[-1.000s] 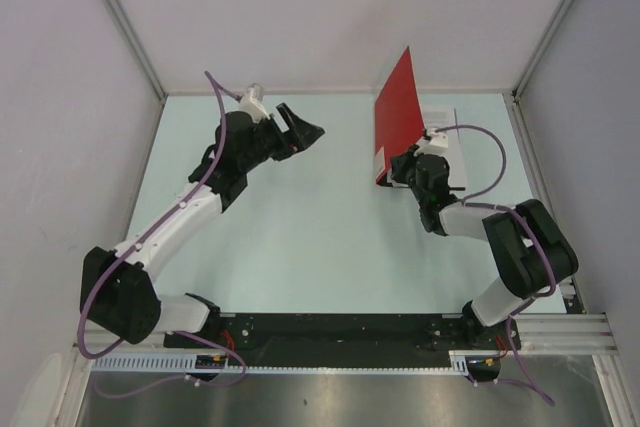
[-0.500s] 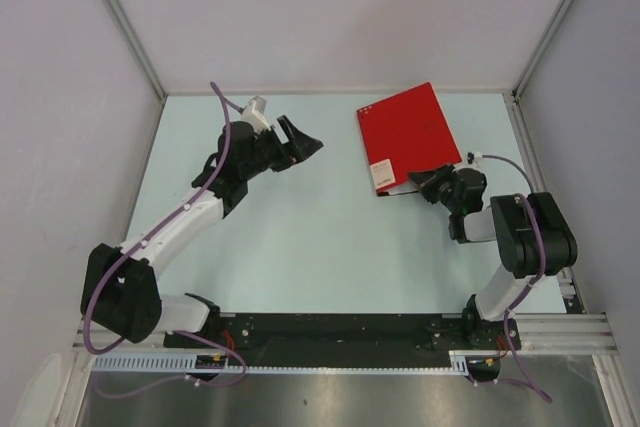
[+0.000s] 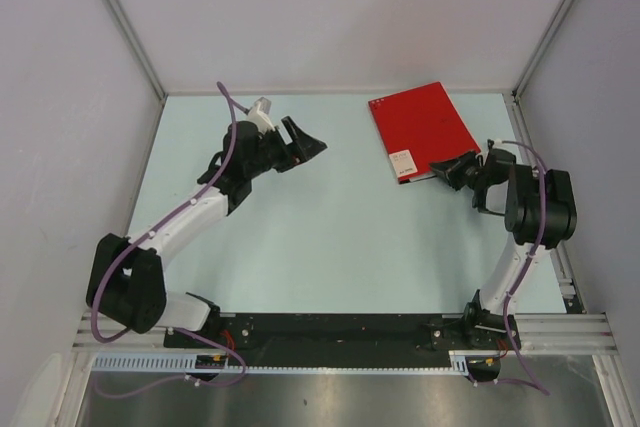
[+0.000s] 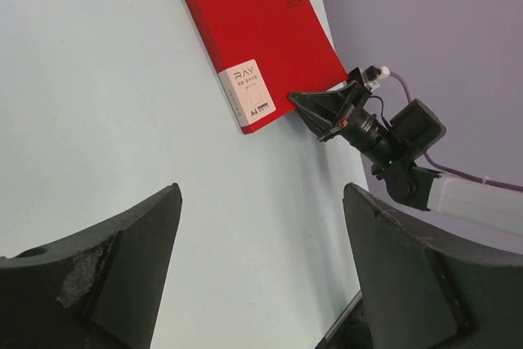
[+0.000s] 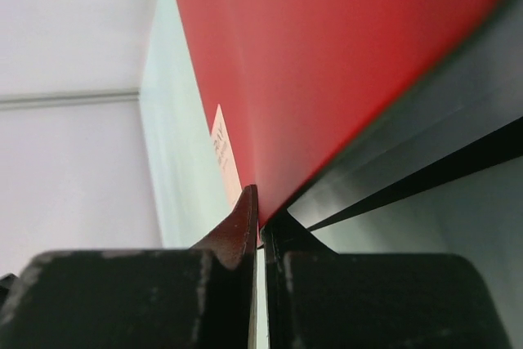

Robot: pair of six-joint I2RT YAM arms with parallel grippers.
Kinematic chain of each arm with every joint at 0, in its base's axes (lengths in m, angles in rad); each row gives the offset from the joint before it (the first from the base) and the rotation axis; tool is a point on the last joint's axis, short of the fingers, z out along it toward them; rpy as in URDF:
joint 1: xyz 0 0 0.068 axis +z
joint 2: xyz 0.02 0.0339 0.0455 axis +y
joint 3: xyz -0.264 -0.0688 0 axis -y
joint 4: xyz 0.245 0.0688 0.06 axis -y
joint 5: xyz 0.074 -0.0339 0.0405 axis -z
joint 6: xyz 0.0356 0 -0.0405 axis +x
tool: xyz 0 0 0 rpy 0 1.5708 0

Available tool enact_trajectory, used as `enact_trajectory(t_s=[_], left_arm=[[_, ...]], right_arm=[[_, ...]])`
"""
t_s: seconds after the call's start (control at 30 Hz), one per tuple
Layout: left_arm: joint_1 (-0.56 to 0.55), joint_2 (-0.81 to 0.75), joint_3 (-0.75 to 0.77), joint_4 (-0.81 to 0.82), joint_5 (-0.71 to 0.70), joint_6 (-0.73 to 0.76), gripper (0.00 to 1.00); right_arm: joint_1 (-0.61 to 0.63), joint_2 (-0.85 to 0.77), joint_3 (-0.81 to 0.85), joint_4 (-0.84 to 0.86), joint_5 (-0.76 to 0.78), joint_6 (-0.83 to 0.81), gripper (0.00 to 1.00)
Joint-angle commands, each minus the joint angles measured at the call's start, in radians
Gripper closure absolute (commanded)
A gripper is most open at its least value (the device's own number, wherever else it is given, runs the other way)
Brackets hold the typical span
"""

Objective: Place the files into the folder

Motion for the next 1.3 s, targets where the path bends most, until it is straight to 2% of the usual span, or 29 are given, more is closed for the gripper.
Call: enact_trajectory(t_s=[0.0, 0.1, 0.23, 0.4, 0.53, 0.57, 0.67, 0.7, 0.83, 0.97, 1.07, 1.1, 1.17, 1.27], left_arm=[[0.004, 0.021, 0.006, 0.056, 0.030, -0.015, 0.14], [0.004, 0.024, 0.009, 0.061, 0.034, -0.015, 0.15], [0.002, 0.021, 0.008, 0.056, 0.035, -0.007, 0.15], [0.002, -0.022, -0.010, 0.022, 0.006, 0.031, 0.15], [0.004, -0.074, -0.021, -0.007, -0.011, 0.056, 0.15], [0.002, -0.084, -0.027, -0.016, -0.017, 0.069, 0.15], [0.004, -0.156, -0.041, -0.053, -0.051, 0.102, 0.15], [0.002, -0.179, -0.043, -0.074, -0.063, 0.112, 0.15], [0.008, -0.275, -0.050, -0.128, -0.121, 0.157, 0.14], [0.014, -0.333, -0.054, -0.154, -0.146, 0.162, 0.14], [0.014, -0.348, -0.046, -0.160, -0.147, 0.159, 0.14], [0.014, -0.350, -0.043, -0.169, -0.146, 0.159, 0.14], [0.016, -0.358, -0.038, -0.179, -0.147, 0.160, 0.14], [0.016, -0.368, -0.037, -0.183, -0.150, 0.163, 0.14]], right_arm=[[-0.006, -0.010, 0.075, -0.356, -0.023, -0.243, 1.00], [0.009, 0.023, 0.161, -0.470, -0.075, -0.356, 1.00], [0.085, 0.079, 0.214, -0.498, -0.170, -0.410, 1.00], [0.216, 0.103, 0.276, -0.462, -0.265, -0.392, 1.00], [0.363, 0.135, 0.367, -0.452, -0.236, -0.332, 1.00], [0.439, 0.149, 0.380, -0.433, -0.225, -0.267, 1.00], [0.586, 0.237, 0.420, -0.230, -0.237, -0.115, 1.00], [0.627, 0.298, 0.432, -0.123, -0.244, -0.020, 1.00], [0.766, 0.427, 0.539, 0.005, -0.256, 0.082, 1.00], [0.845, 0.519, 0.696, -0.017, -0.247, 0.076, 1.00], [0.878, 0.595, 0.871, -0.129, -0.254, -0.002, 1.00], [0.886, 0.611, 0.959, -0.214, -0.251, -0.023, 1.00], [0.894, 0.658, 1.030, -0.313, -0.233, -0.068, 1.00], [0.892, 0.707, 1.145, -0.358, -0.228, -0.060, 1.00]])
